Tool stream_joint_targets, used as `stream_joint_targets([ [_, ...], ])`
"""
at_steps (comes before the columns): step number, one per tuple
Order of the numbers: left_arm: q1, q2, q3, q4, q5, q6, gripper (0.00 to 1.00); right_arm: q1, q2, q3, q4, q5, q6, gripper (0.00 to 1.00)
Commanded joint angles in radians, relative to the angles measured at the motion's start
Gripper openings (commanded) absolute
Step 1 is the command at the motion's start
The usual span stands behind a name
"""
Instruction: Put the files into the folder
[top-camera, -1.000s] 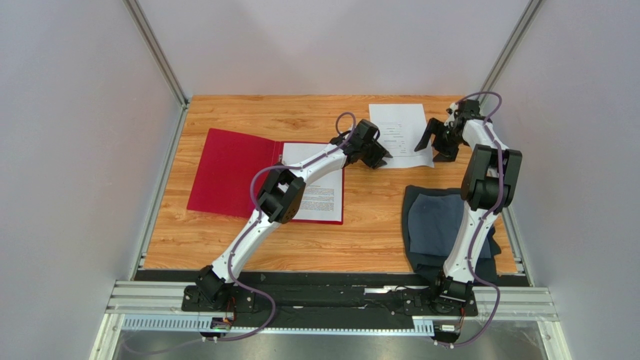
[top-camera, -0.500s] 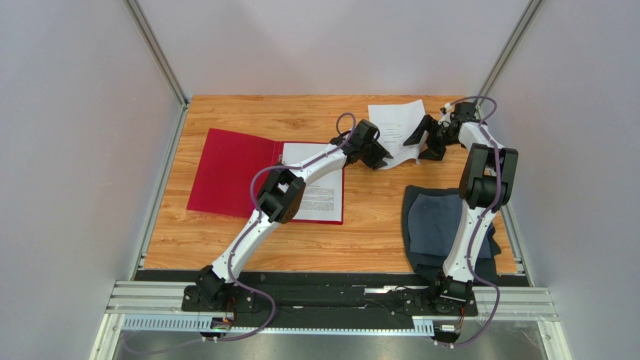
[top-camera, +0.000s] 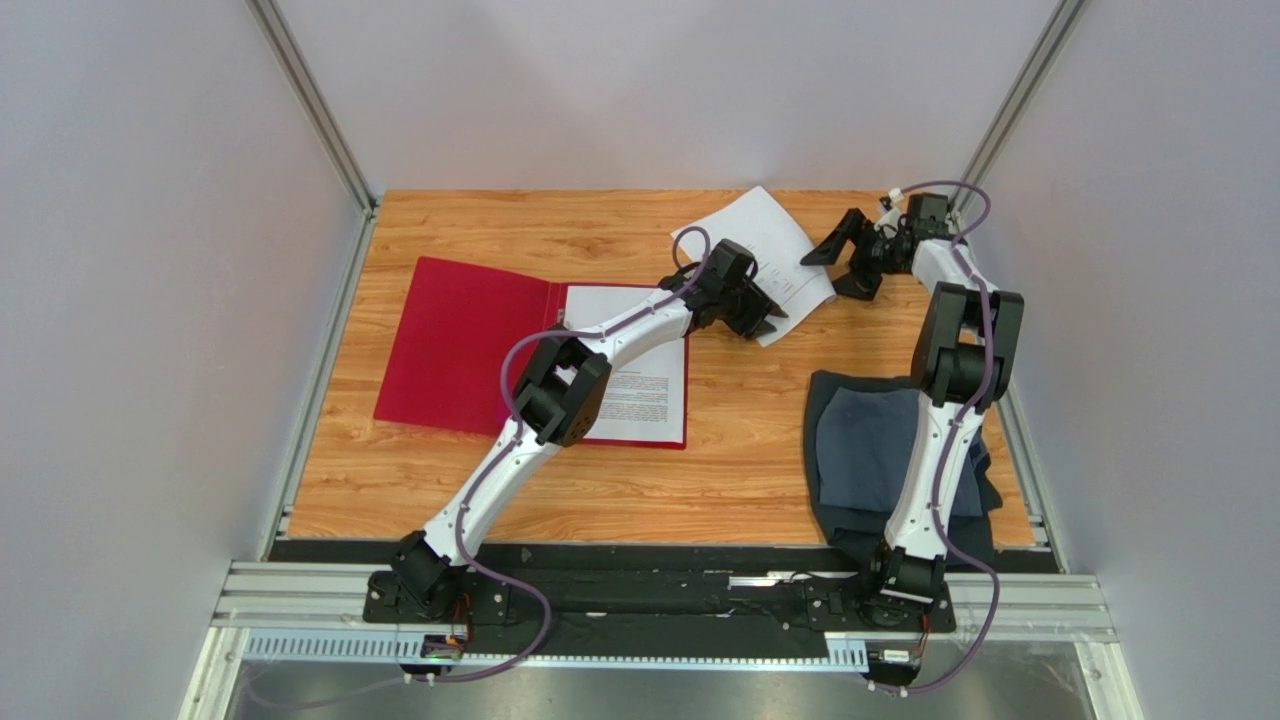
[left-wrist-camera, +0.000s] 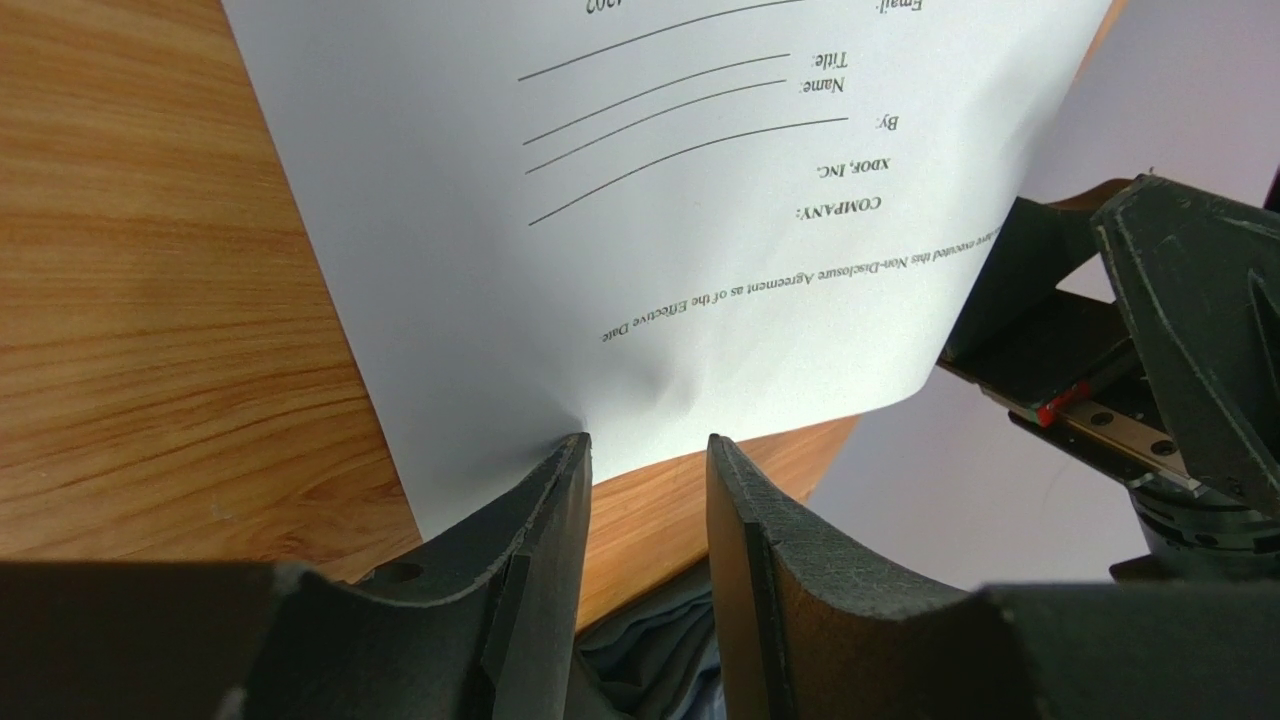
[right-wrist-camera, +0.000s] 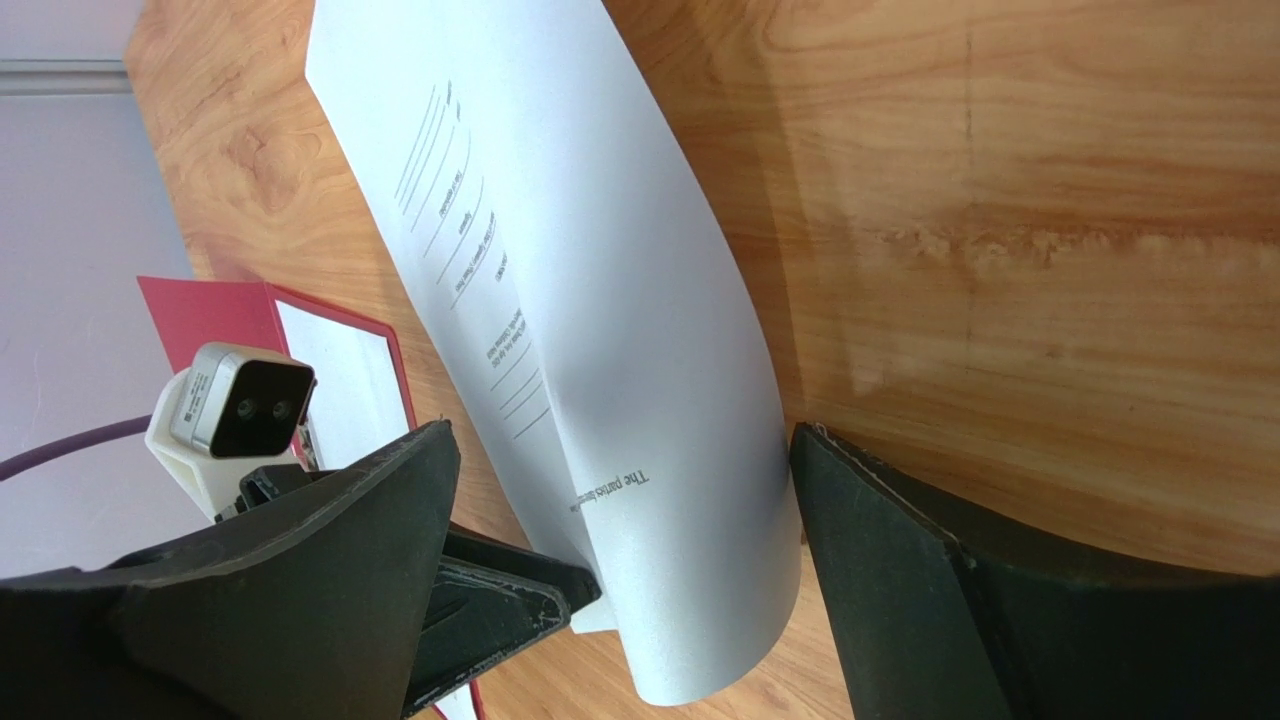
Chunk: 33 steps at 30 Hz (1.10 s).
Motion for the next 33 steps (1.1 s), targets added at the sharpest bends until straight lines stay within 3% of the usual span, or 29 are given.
stream_joint_targets([
  [1,0.000,-0.019,-0.036,-0.031,0.016,0.010,0.44,0.002,0.024,0.050,0.017,-0.011,-0.016,0.90],
  [5,0.002,-0.016,-0.042,-0.020,0.024,0.004,0.44,0.002,-0.038,-0.011,0.009,0.006,0.002,0.91],
  [13,0.002,-0.019,-0.040,-0.012,0.033,-0.002,0.44,-0.013,-0.207,-0.389,0.356,-0.016,0.350,0.91],
  [16,0.003,-0.020,-0.039,-0.014,0.033,0.001,0.44,-0.015,-0.244,-0.459,0.466,-0.034,0.450,0.92],
  [21,0.003,-0.019,-0.049,-0.003,0.056,-0.007,0.45,-0.018,-0.223,-0.454,0.556,-0.065,0.530,0.92],
  [28,0.003,-0.022,-0.049,-0.011,0.056,0.016,0.45,-0.016,-0.157,-0.404,0.626,-0.085,0.519,0.91],
  [33,0.005,-0.014,-0.037,-0.015,0.067,0.040,0.45,-0.015,-0.112,-0.376,0.683,-0.074,0.553,0.84],
])
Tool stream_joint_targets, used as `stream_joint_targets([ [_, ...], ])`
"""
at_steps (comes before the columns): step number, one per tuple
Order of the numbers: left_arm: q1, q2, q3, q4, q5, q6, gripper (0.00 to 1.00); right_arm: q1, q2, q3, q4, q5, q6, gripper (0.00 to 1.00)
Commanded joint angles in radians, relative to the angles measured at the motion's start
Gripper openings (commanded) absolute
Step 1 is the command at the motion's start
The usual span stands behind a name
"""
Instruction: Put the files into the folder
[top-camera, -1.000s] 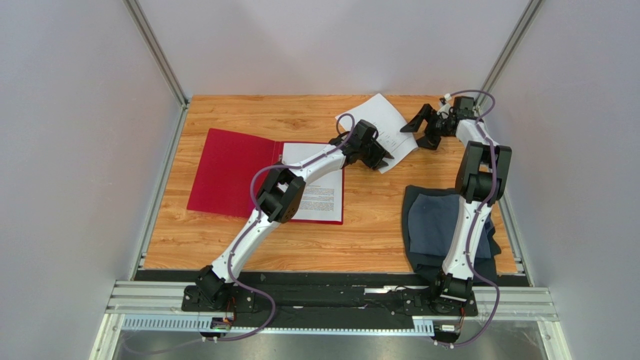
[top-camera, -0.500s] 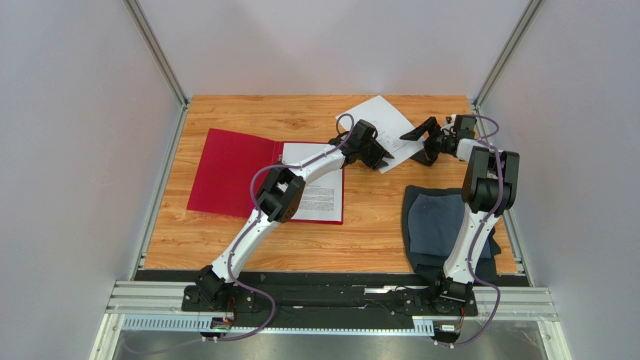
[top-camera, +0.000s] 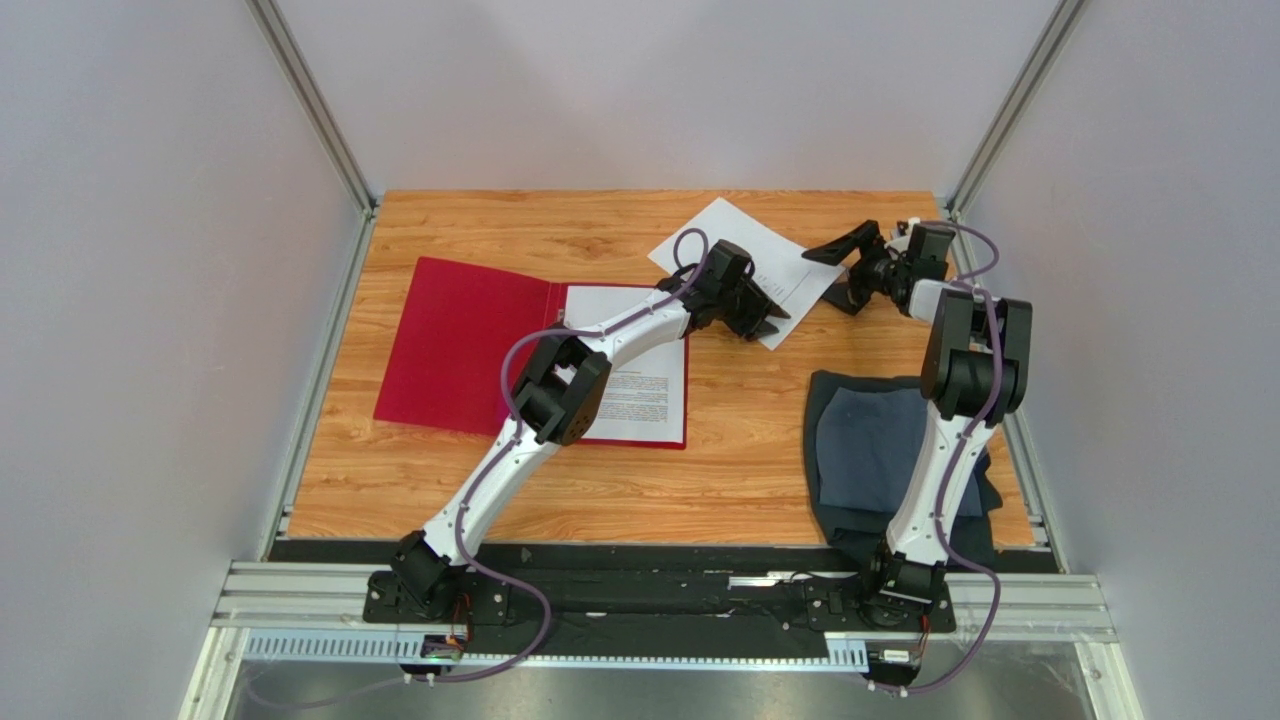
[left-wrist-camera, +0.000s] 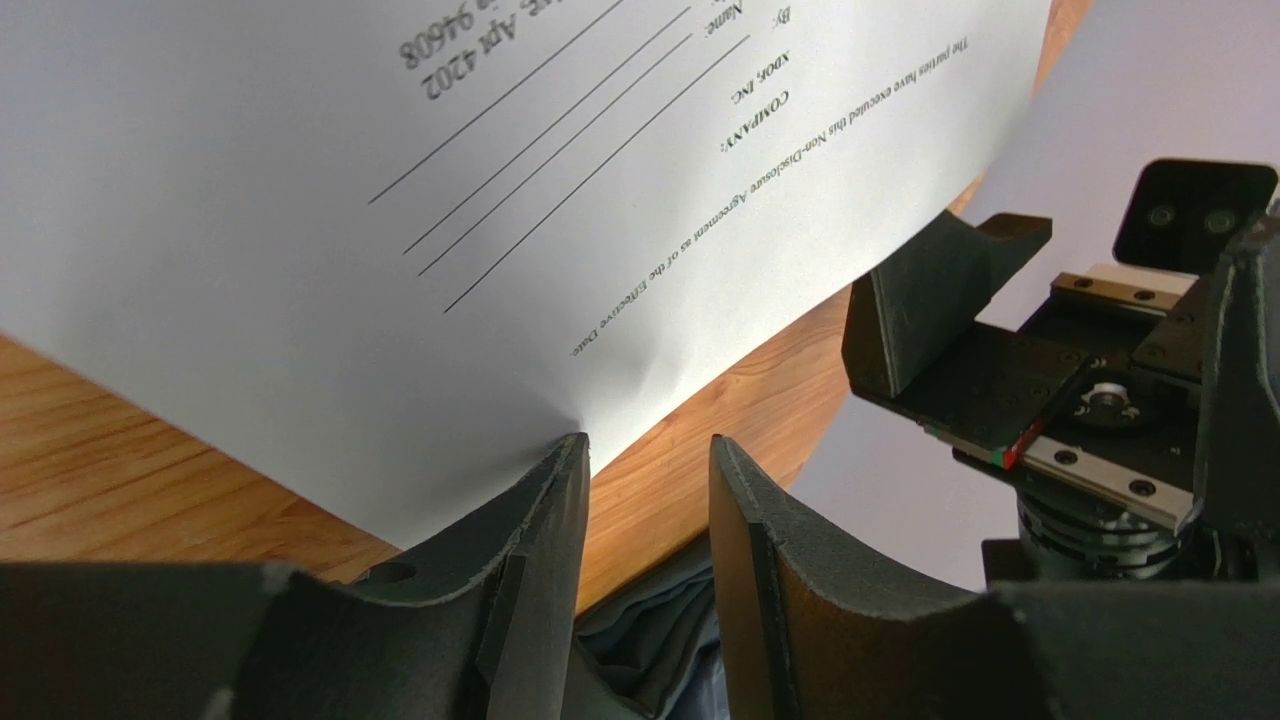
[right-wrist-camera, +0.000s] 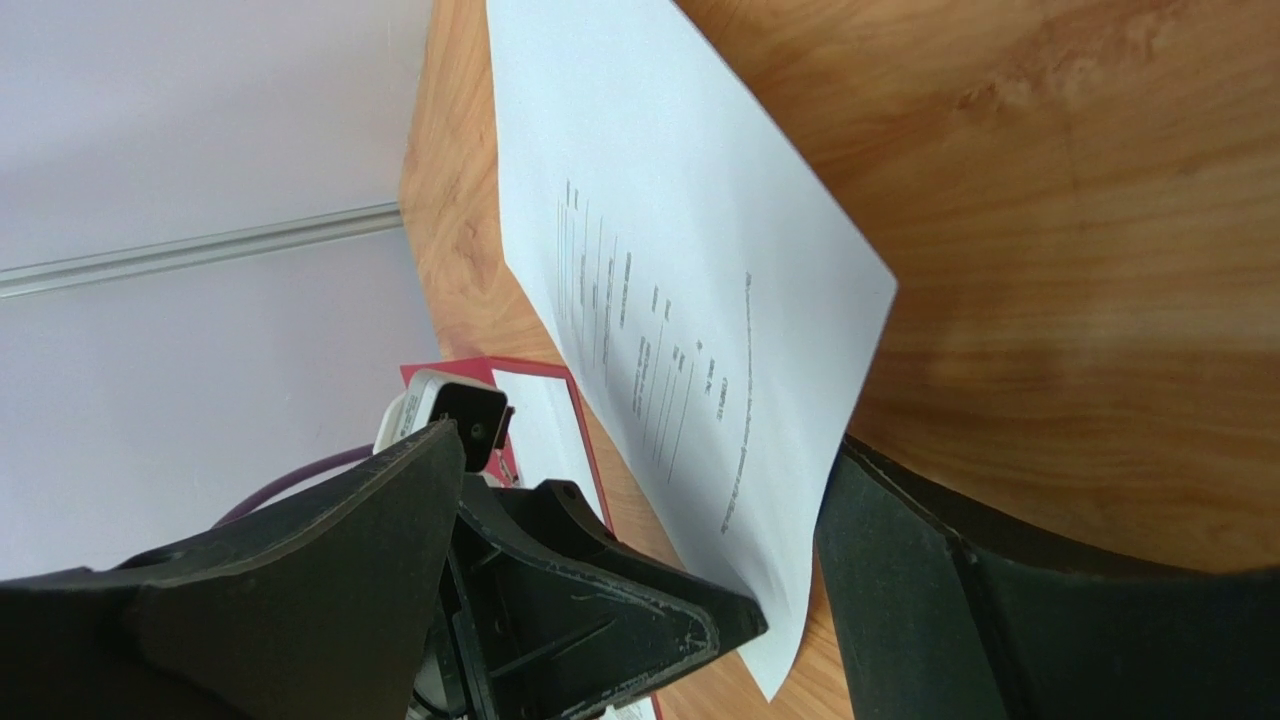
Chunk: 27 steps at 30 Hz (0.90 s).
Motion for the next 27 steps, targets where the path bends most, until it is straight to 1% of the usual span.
stream_joint_targets([
  [1,-0.001,-0.010,-0.007,-0.071,0.011,0.042,0.45,-0.001,0.039,0.040,0.121,-0.009,0.054,0.82],
  [2,0.001,-0.008,-0.001,-0.074,0.016,0.051,0.45,-0.001,0.044,0.040,0.136,-0.006,0.074,0.75],
  [4,0.004,-0.005,0.002,-0.076,0.020,0.062,0.45,0.001,0.058,0.038,0.150,0.003,0.082,0.68],
  [5,0.005,-0.004,0.015,-0.076,0.027,0.080,0.45,0.004,0.061,0.040,0.153,0.002,0.080,0.61],
  [6,0.007,0.001,0.028,-0.091,0.030,0.089,0.46,0.004,0.068,0.040,0.156,0.003,0.079,0.57],
  [7,0.012,0.007,0.040,-0.099,0.030,0.098,0.46,0.004,0.073,0.046,0.157,0.005,0.077,0.47],
  [9,0.016,0.009,0.062,-0.102,0.037,0.121,0.46,0.002,0.087,0.054,0.154,0.005,0.074,0.37],
  [10,0.018,0.006,0.068,-0.100,0.042,0.140,0.47,0.002,0.090,0.066,0.151,0.008,0.074,0.29],
  [13,0.022,-0.010,0.089,-0.111,0.053,0.205,0.50,0.004,0.085,0.086,0.147,0.025,0.074,0.16],
  [16,0.030,-0.046,0.106,-0.088,0.086,0.273,0.53,-0.002,0.062,0.167,0.072,0.045,0.022,0.04],
  [17,0.035,-0.059,0.106,-0.081,0.117,0.284,0.53,-0.007,0.053,0.226,-0.015,0.060,-0.009,0.02],
  [18,0.041,-0.089,0.105,-0.068,0.132,0.298,0.54,-0.010,0.044,0.253,-0.054,0.087,-0.058,0.00],
  [19,0.042,-0.108,0.100,-0.064,0.146,0.322,0.54,-0.013,0.033,0.285,-0.086,0.101,-0.082,0.00],
  [20,0.045,-0.128,0.097,-0.059,0.178,0.339,0.54,-0.014,0.013,0.309,-0.174,0.114,-0.102,0.00],
  [21,0.048,-0.175,0.089,-0.065,0.191,0.354,0.55,-0.014,-0.002,0.349,-0.203,0.132,-0.116,0.00],
  [23,0.048,-0.233,0.037,-0.062,0.217,0.404,0.55,-0.014,-0.054,0.368,-0.250,0.150,-0.139,0.00],
  [24,0.048,-0.302,0.011,-0.059,0.226,0.420,0.55,-0.011,-0.074,0.368,-0.252,0.163,-0.135,0.00],
  [26,0.050,-0.377,-0.078,-0.051,0.250,0.474,0.58,-0.001,-0.116,0.362,-0.266,0.177,-0.107,0.00],
  [27,0.050,-0.463,-0.119,-0.042,0.252,0.491,0.63,0.004,-0.155,0.351,-0.264,0.187,-0.087,0.00],
])
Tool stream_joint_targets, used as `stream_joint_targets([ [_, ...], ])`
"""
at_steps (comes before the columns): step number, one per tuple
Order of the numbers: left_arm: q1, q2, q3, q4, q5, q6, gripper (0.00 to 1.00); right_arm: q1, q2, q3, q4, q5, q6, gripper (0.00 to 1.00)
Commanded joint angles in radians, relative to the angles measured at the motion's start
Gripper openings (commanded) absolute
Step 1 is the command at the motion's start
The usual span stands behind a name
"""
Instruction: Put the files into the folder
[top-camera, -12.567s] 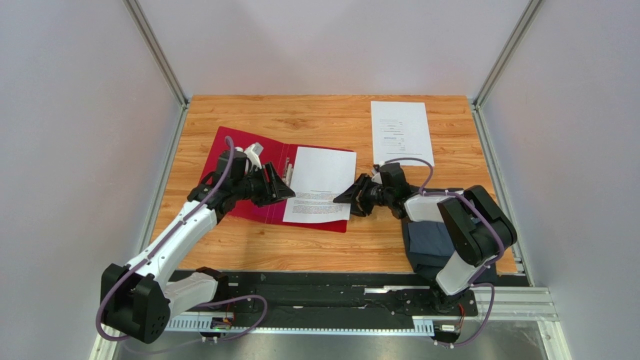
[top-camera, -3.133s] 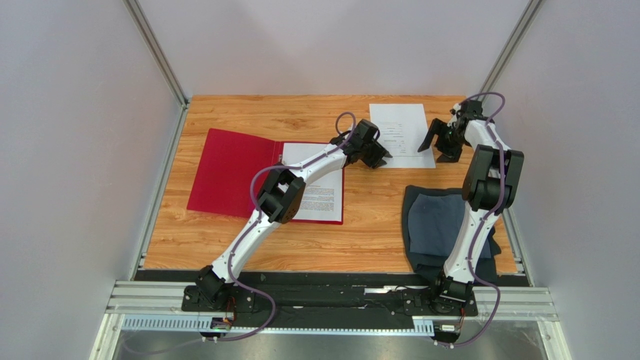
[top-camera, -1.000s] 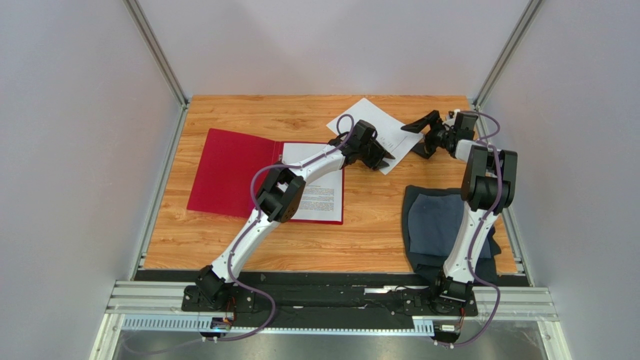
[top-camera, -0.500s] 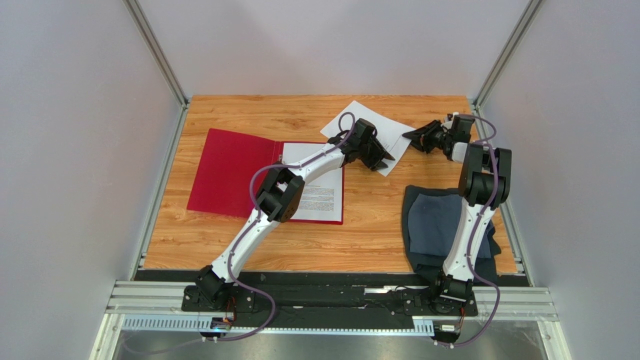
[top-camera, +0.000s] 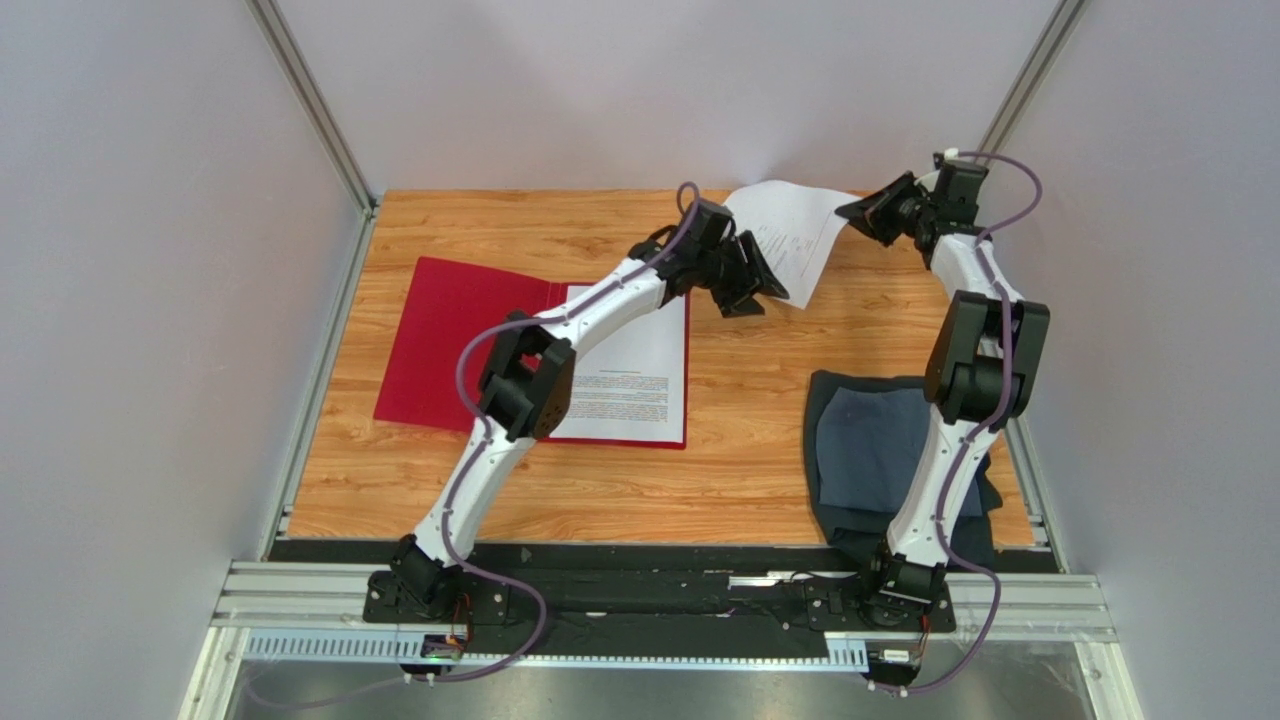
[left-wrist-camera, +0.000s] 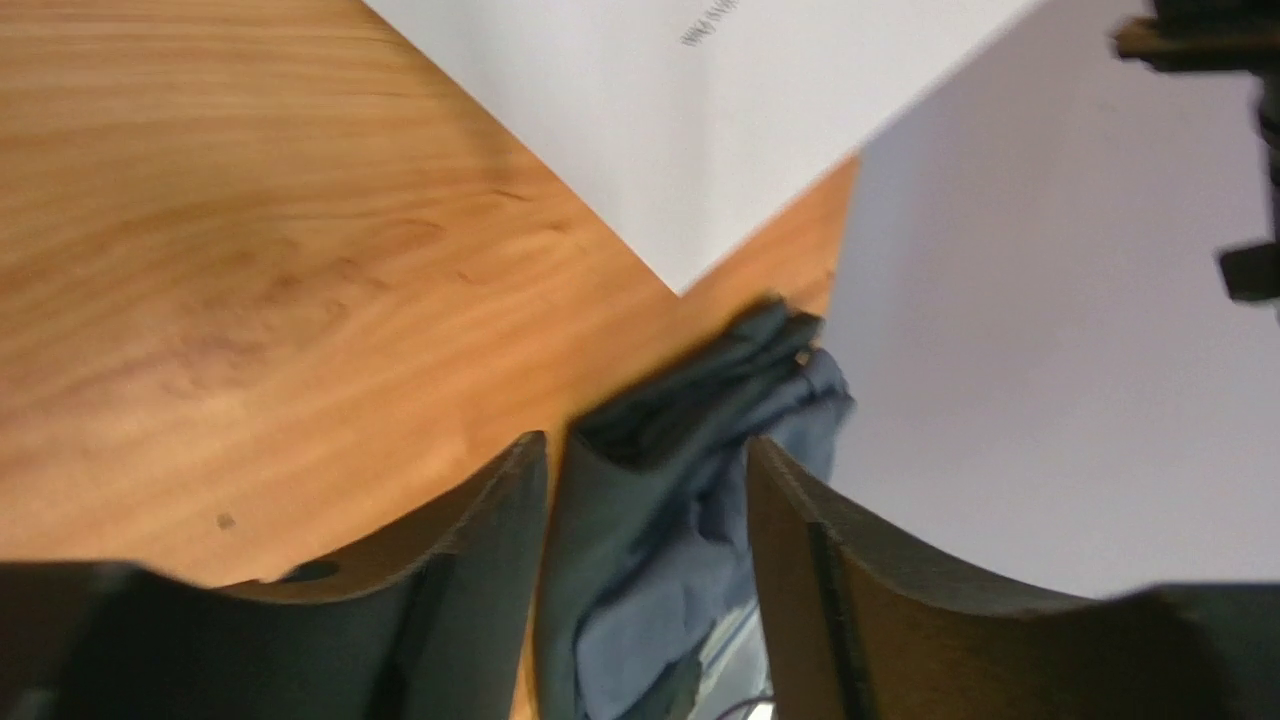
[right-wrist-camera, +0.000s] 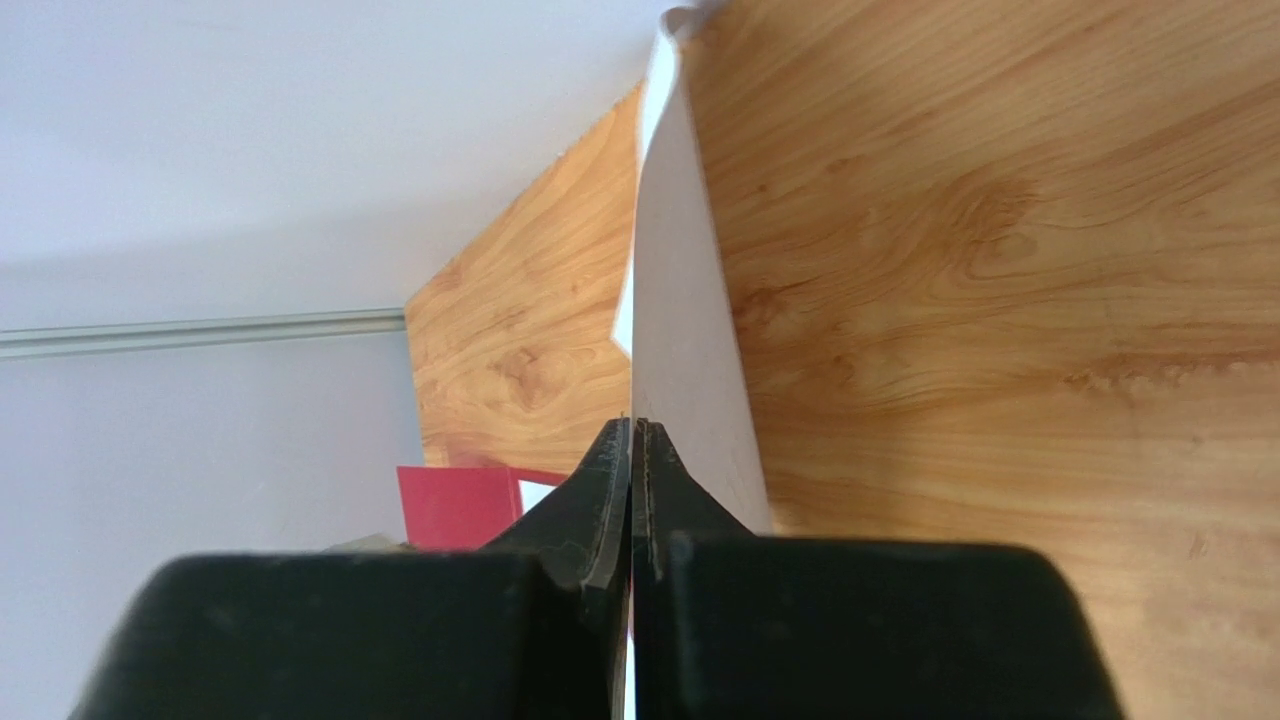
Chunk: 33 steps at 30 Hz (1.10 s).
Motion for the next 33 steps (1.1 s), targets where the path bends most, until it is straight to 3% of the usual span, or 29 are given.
stream_joint_targets([
  [1,0.004,-0.352,-0.173,0.063,0.090,0.157,0.71,0.017,-0.177,0.001,-0.067,0.063,0.052,0.00],
  [6,0.012,-0.669,-0.421,0.041,0.081,0.307,0.75,0.043,-0.306,-0.164,0.096,0.123,0.310,0.00],
  [10,0.042,-0.927,-0.761,0.070,0.069,0.398,0.76,0.112,-0.363,-0.232,0.182,0.186,0.459,0.00],
  [16,0.121,-1.297,-1.142,0.062,0.080,0.441,0.77,0.201,-0.386,-0.355,0.332,0.310,0.651,0.00],
  [18,0.145,-1.403,-1.205,0.045,0.072,0.444,0.78,0.219,-0.398,-0.422,0.406,0.373,0.701,0.00],
  [24,0.211,-1.543,-1.325,0.004,0.092,0.471,0.79,0.310,-0.427,-0.493,0.501,0.482,0.789,0.00],
  [33,0.279,-1.552,-1.458,0.119,0.173,0.389,0.80,0.362,-0.492,-0.592,0.536,0.585,0.855,0.00],
])
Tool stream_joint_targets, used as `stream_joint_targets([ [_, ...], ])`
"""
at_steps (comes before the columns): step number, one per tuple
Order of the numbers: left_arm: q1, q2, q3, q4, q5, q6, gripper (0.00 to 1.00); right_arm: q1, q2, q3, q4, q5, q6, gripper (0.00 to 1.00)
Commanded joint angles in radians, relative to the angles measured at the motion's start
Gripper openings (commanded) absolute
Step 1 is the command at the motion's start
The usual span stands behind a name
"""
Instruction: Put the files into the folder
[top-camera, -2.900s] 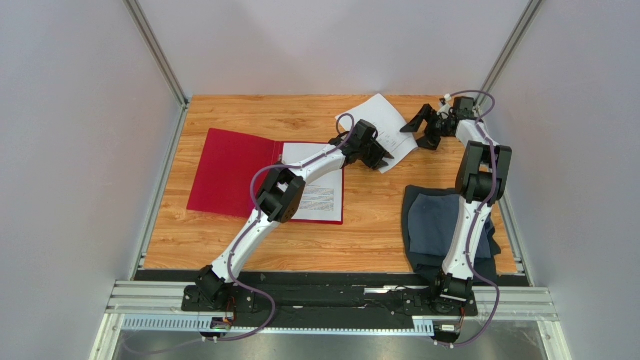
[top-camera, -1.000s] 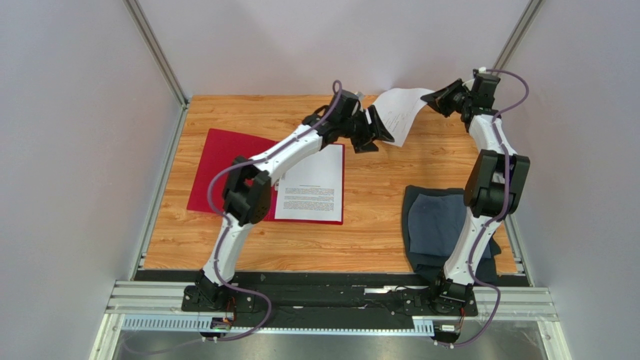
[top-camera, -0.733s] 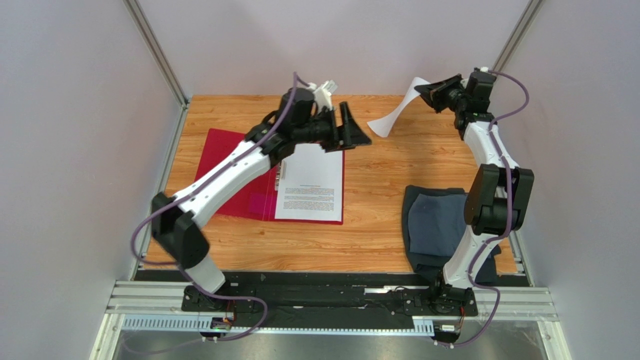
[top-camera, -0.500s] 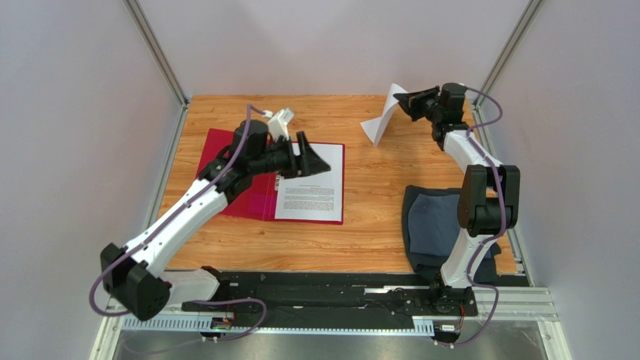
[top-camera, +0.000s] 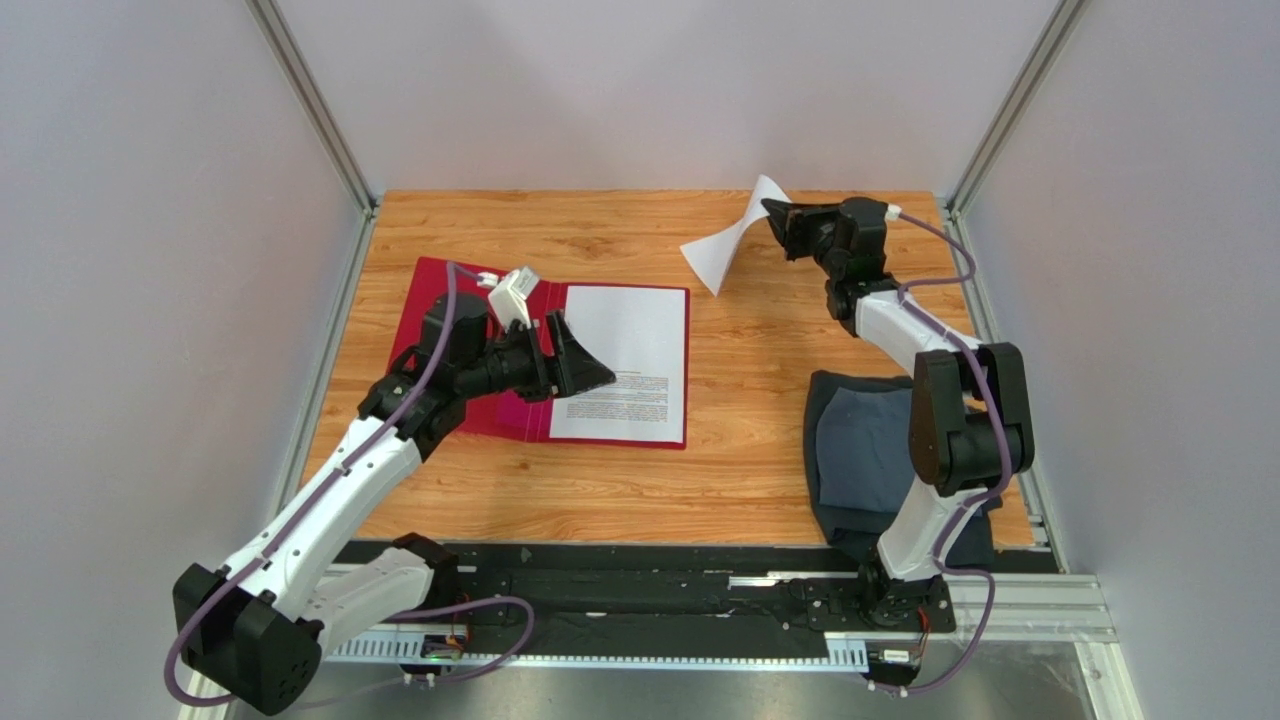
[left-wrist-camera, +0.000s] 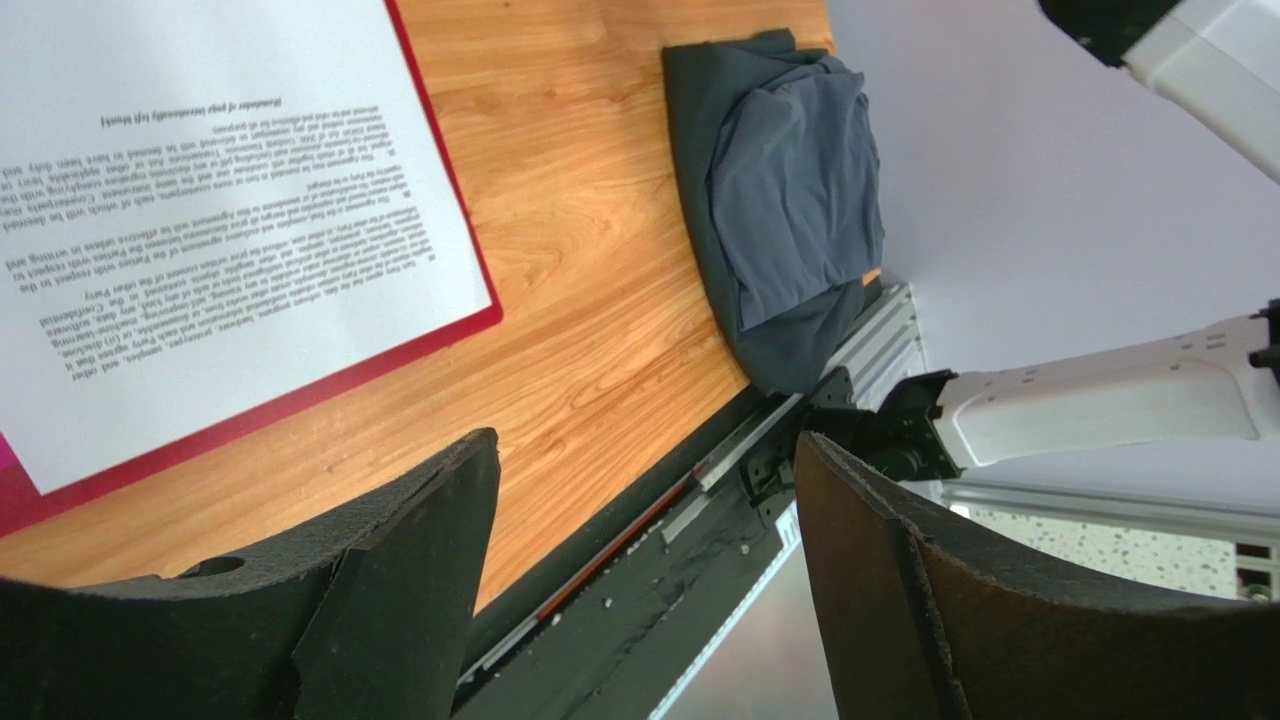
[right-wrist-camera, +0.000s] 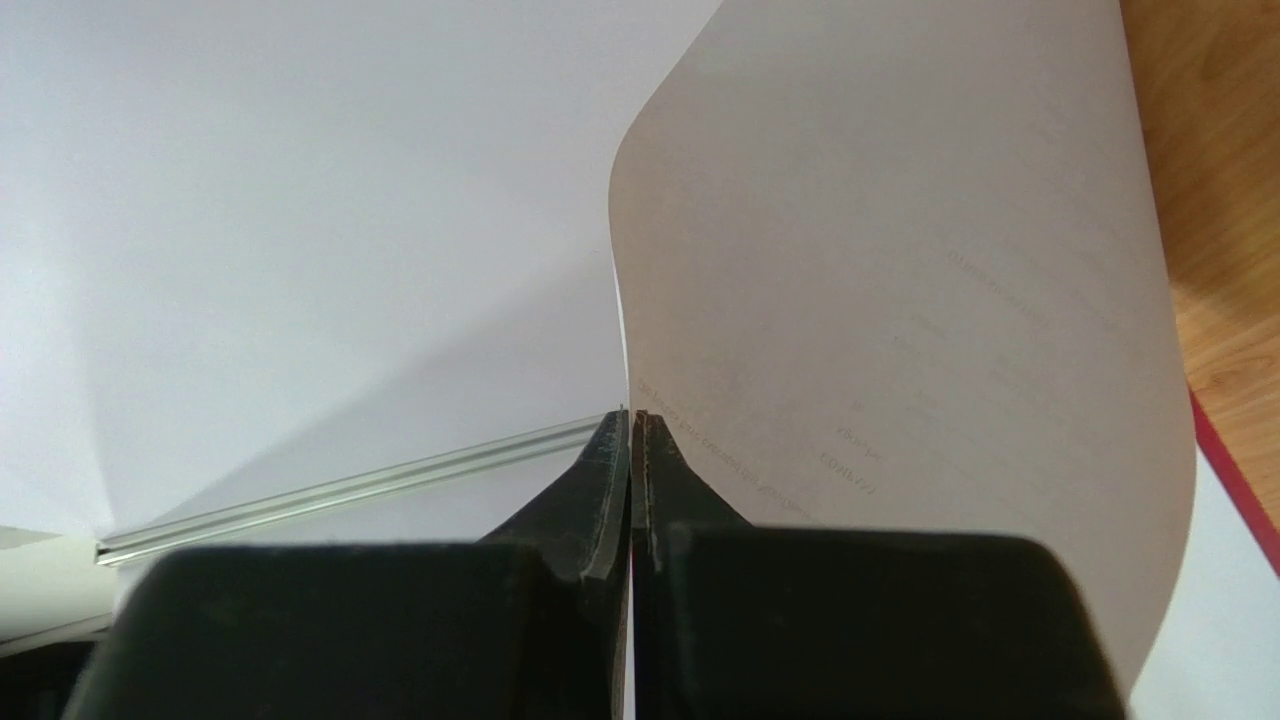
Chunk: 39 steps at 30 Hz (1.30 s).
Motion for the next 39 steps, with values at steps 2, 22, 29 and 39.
stream_joint_targets([
  [2,0.028,0.017,-0.052,0.104,0.075,-0.039,0.80,0.024,-0.057,-0.022,0.097,0.092,0.091,0.00],
  [22,0.181,0.074,-0.231,0.335,0.168,-0.304,0.85,0.202,-0.222,-0.445,0.300,0.281,0.144,0.00],
  [29,0.184,0.106,-0.282,0.422,0.166,-0.341,0.85,0.257,-0.242,-0.511,0.286,0.227,0.072,0.00],
  [39,0.213,-0.042,-0.210,0.140,-0.003,-0.166,0.85,0.352,-0.212,-0.588,0.317,0.213,0.054,0.00],
])
